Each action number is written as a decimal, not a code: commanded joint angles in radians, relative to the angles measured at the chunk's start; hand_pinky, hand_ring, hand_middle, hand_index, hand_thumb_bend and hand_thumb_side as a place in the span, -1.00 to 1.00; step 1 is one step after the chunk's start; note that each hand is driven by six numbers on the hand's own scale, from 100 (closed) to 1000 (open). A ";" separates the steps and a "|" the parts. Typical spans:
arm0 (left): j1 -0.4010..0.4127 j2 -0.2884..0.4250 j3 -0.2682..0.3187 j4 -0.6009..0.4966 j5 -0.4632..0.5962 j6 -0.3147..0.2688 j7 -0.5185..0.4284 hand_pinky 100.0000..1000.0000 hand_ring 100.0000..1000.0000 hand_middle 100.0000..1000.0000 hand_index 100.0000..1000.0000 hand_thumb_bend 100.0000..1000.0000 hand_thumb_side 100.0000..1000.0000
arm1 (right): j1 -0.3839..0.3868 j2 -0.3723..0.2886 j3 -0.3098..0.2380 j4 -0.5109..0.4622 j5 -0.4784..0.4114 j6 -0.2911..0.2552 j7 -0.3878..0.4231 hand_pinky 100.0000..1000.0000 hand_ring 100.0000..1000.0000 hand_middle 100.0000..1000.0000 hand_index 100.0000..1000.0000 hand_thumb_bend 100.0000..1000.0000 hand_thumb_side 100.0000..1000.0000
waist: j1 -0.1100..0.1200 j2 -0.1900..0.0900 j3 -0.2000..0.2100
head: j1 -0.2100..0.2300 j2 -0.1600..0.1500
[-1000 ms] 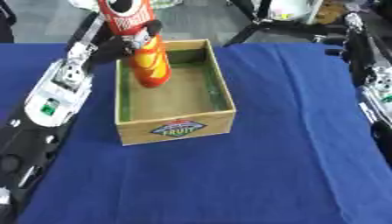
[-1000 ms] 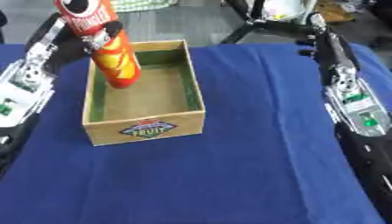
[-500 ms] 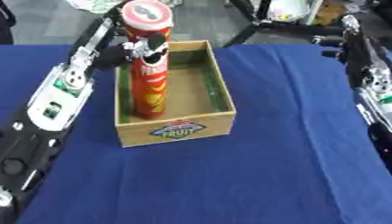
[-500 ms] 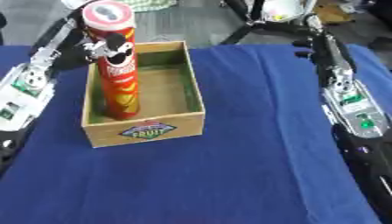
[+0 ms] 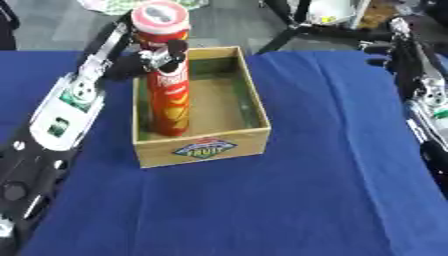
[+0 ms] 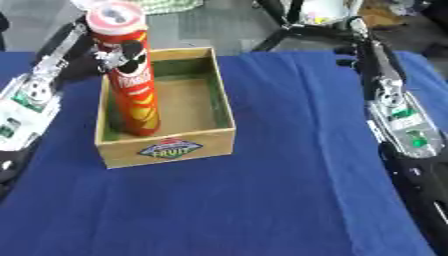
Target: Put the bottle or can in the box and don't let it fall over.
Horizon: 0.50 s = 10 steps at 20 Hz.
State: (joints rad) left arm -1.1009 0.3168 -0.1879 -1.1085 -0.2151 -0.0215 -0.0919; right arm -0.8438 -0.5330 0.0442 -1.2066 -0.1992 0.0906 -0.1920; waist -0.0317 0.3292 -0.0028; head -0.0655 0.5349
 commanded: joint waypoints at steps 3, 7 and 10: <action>-0.002 0.056 0.014 -0.044 0.023 0.005 0.006 0.72 0.73 0.47 0.84 0.37 0.22 | -0.006 -0.032 -0.007 -0.018 -0.008 -0.002 -0.003 0.55 0.56 0.61 0.83 -1.00 1.00 | -0.001 -0.046 0.010 | -0.009 0.002; 0.018 0.087 0.013 -0.057 0.028 0.010 -0.002 0.72 0.73 0.46 0.82 0.38 0.23 | 0.000 -0.037 -0.009 -0.017 -0.011 -0.003 -0.005 0.55 0.56 0.61 0.83 -1.00 1.00 | -0.002 -0.056 0.021 | -0.015 0.008; 0.035 0.103 0.015 -0.061 0.034 0.013 -0.010 0.72 0.73 0.46 0.82 0.37 0.23 | 0.005 -0.039 -0.011 -0.016 -0.015 -0.003 -0.007 0.55 0.56 0.61 0.83 -1.00 1.00 | -0.003 -0.061 0.028 | -0.017 0.012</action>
State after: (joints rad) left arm -1.0508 0.3891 -0.1843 -1.1498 -0.1847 -0.0087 -0.0974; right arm -0.8261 -0.5342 0.0436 -1.2064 -0.2070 0.0886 -0.1949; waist -0.0334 0.2989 0.0255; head -0.0799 0.5451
